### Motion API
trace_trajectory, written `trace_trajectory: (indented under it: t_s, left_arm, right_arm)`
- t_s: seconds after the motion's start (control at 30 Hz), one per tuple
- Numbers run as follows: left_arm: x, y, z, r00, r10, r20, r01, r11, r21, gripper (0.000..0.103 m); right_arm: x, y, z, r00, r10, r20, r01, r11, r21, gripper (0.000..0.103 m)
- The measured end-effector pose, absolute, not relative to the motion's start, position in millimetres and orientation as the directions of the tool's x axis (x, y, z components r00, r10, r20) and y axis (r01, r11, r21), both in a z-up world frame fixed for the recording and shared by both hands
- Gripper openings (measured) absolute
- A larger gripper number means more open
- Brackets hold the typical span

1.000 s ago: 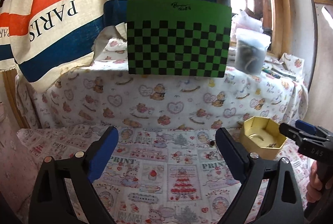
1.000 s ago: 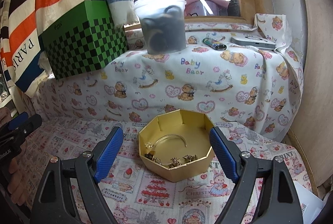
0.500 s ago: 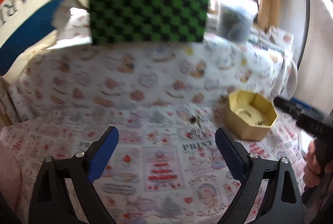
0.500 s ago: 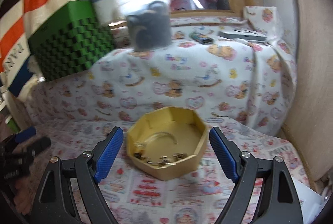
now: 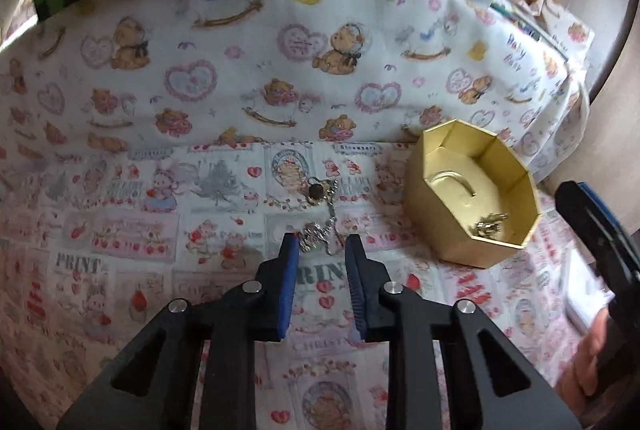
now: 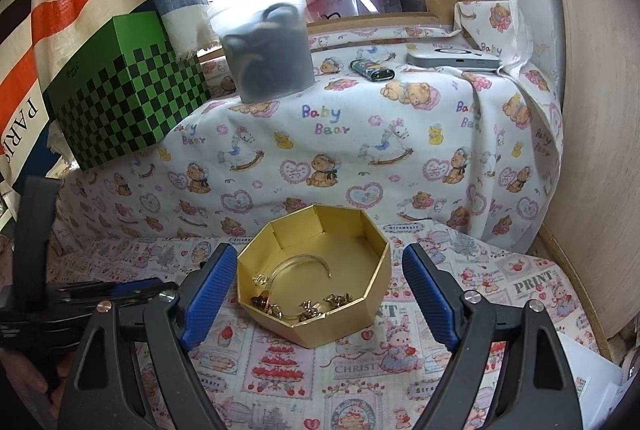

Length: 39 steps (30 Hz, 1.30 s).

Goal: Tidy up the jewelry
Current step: 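Grasp a silver chain from the pile with the left tool, then lift the silver chain with the left tool while the right tool grasps a dark-bead charm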

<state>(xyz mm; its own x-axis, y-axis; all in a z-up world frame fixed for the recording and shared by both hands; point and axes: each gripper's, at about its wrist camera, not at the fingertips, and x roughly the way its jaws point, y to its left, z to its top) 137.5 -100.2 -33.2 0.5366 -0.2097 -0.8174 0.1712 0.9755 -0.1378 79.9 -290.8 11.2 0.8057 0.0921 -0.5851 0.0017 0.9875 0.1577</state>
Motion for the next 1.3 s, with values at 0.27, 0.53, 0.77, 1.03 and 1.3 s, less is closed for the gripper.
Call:
trace_trajectory:
  t_s: [0.27,0.53,0.77,1.03,1.3]
  left_arm:
    - [153.1,-105.7,-51.1,0.501,-0.199,-0.842,0.146,0.979,-0.145,0.023]
    - [161.5,-110.8,-61.3,0.543,-0.146,-0.827,0.158,0.985,-0.071,0.006]
    - [141.9,-85.0,-44.7,0.582,-0.163,-0.797,0.155,0.984,-0.088,0.005]
    - [92.7,-47.9,21.9,0.699,-0.249,-0.67,0.183,0.968,-0.169,0.006]
    - [55.6,-8.3,44.5,0.766,-0.257,-0.59,0.155,0.964,-0.218,0.006]
  right_arm:
    - [79.7,-284.4,9.8,0.805,0.088,-0.587,-0.012,0.991,0.131,0.086]
    - [80.7,-284.8,9.4,0.803,0.076,-0.59,-0.004,0.992,0.123,0.086]
    - [80.9,-283.8,10.4,0.805,0.077,-0.588,-0.008,0.993,0.119,0.086]
    - [74.6,-275.6,13.5,0.808,0.104,-0.58,-0.036,0.991,0.127,0.086]
    - [66.7,-254.6,15.0,0.797,0.178,-0.577,-0.112,0.983,0.148,0.086]
